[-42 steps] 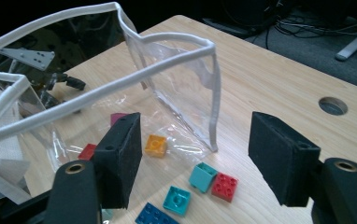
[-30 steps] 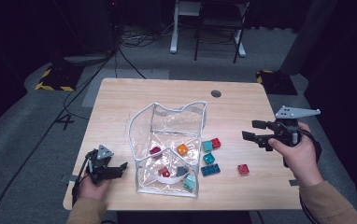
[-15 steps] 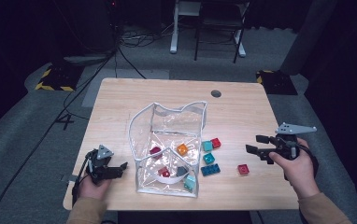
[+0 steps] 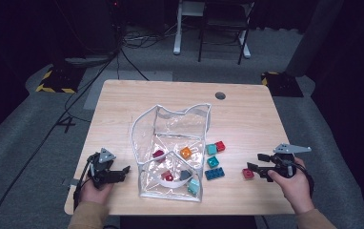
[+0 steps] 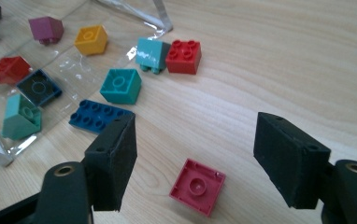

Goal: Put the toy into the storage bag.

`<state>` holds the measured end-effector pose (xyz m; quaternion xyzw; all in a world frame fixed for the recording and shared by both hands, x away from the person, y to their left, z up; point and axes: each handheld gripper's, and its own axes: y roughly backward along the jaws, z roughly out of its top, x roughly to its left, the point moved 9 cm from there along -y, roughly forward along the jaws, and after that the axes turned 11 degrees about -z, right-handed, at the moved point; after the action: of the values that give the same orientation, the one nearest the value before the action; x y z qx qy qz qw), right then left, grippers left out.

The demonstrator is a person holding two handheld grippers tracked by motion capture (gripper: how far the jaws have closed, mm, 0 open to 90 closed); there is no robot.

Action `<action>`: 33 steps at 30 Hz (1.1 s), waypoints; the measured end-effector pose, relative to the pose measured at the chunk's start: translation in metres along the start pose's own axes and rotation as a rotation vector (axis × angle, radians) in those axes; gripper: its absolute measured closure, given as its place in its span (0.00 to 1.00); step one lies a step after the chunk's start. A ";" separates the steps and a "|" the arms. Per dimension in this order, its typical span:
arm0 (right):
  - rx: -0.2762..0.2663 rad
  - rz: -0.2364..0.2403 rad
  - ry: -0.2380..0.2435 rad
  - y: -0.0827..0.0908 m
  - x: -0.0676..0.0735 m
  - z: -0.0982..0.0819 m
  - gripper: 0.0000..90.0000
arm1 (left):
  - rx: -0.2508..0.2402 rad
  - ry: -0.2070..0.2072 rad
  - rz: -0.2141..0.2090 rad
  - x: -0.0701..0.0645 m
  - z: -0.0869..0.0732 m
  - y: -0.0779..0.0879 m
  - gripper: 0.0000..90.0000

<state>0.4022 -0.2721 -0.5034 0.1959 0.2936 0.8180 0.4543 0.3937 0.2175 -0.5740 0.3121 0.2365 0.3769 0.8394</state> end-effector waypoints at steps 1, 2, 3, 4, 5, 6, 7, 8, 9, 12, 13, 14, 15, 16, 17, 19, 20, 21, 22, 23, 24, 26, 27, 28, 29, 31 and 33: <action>0.002 0.002 -0.004 -0.002 0.000 -0.002 0.34 | 0.000 0.001 -0.001 0.000 0.000 0.000 0.20; 0.006 0.005 -0.006 -0.005 0.001 -0.006 0.34 | 0.000 0.001 -0.001 0.000 0.000 0.000 0.20; 0.006 0.005 -0.006 -0.005 0.001 -0.006 0.34 | 0.000 0.001 -0.001 0.000 0.000 0.000 0.20; 0.017 0.004 -0.009 -0.009 0.002 -0.012 0.34 | 0.000 0.000 0.000 0.000 0.000 0.000 0.20; 0.017 0.004 -0.009 -0.009 0.002 -0.012 0.34 | 0.000 0.000 0.000 0.000 0.000 0.000 0.20; 0.019 0.001 -0.005 -0.013 0.003 -0.016 0.34 | 0.000 0.001 -0.001 0.000 0.000 0.000 0.20; 0.020 0.003 -0.006 -0.014 0.003 -0.018 0.34 | 0.000 0.001 -0.001 0.000 0.000 0.000 0.20; 0.019 0.006 -0.010 -0.016 0.003 -0.020 0.34 | 0.000 0.000 0.000 0.000 0.000 0.000 0.20; 0.020 0.007 -0.016 -0.018 0.004 -0.022 0.34 | 0.000 0.000 0.000 0.000 0.000 0.000 0.20; 0.023 -0.003 -0.017 -0.024 0.003 -0.029 0.34 | 0.000 0.001 0.000 0.000 0.000 0.000 0.20; 0.023 -0.008 -0.018 -0.025 0.003 -0.031 0.34 | 0.000 0.001 0.000 0.000 0.000 0.000 0.20; 0.023 -0.011 -0.020 -0.027 0.002 -0.033 0.34 | 0.000 0.001 -0.001 0.000 0.000 0.000 0.20; 0.026 -0.014 -0.020 -0.028 0.002 -0.035 0.34 | 0.000 0.000 0.000 0.000 0.000 0.000 0.20; 0.026 -0.014 -0.026 -0.029 0.002 -0.037 0.34 | 0.000 0.001 -0.001 0.000 0.000 0.000 0.20; 0.026 -0.016 -0.025 -0.030 0.002 -0.038 0.34 | 0.000 0.000 0.000 0.000 0.000 0.000 0.20; 0.025 -0.016 -0.026 -0.031 0.002 -0.039 0.35 | 0.000 0.001 -0.001 0.000 0.000 0.000 0.20; 0.025 -0.020 -0.020 -0.032 0.002 -0.040 0.35 | 0.000 0.001 0.000 0.000 0.000 0.000 0.20; 0.024 -0.025 -0.016 -0.033 0.002 -0.041 0.35 | 0.000 0.000 0.000 0.000 0.000 0.000 0.20; 0.026 -0.033 -0.007 -0.033 0.002 -0.042 0.36 | 0.000 -0.001 0.000 0.000 0.000 0.000 0.20; 0.027 -0.044 0.007 -0.034 0.002 -0.043 0.39 | 0.000 0.001 0.000 0.000 0.000 0.000 0.20; 0.028 -0.049 0.021 -0.035 0.002 -0.044 0.39 | 0.001 0.001 -0.001 0.000 0.000 0.000 0.20; 0.020 -0.065 0.039 -0.035 0.003 -0.045 0.39 | 0.000 0.001 0.000 0.000 0.000 0.000 0.20; 0.017 -0.070 0.043 -0.035 0.003 -0.045 0.40 | 0.000 0.001 -0.001 0.000 0.000 0.000 0.20; 0.013 -0.074 0.050 -0.036 0.003 -0.045 0.41 | 0.000 0.000 0.000 0.000 0.000 0.000 0.20; 0.008 -0.080 0.062 -0.036 0.003 -0.045 0.43 | 0.000 0.000 0.000 0.000 0.000 0.000 0.20; 0.002 -0.097 0.087 -0.036 0.003 -0.045 0.47 | 0.000 0.000 0.000 0.000 0.000 0.000 0.20; -0.001 -0.108 0.104 -0.036 0.002 -0.046 0.50 | 0.000 0.001 -0.001 0.000 0.000 0.000 0.20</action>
<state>0.3973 -0.2691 -0.5615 0.1369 0.3267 0.8014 0.4820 0.3936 0.2173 -0.5740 0.3118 0.2370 0.3766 0.8395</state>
